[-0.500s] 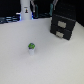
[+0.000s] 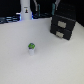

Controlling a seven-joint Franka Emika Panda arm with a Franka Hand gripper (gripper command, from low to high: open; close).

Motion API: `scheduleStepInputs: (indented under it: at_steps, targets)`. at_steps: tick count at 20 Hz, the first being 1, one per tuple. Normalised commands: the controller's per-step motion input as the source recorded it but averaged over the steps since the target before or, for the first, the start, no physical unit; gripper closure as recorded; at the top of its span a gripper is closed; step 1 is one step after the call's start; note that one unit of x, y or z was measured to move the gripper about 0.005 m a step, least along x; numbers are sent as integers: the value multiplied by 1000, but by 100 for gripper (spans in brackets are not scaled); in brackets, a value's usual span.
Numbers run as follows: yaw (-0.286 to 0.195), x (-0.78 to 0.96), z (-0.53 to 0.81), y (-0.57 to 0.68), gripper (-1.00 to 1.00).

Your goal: Open the kcup holder, insert the kcup into the holder, and close the kcup holder

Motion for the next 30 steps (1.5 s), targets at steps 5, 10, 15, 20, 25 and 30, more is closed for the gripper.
scheduleStepInputs:
  at_steps: [5,10,15,20,25,30]
  targets:
    - [-192,-174,-5,682,-100]
    - [-180,-173,-64,661,-100]
    - [-178,-155,-111,681,-100]
    - [-168,-157,-203,641,-100]
    - [-158,-117,-243,619,-100]
    - [-143,-54,-262,561,-100]
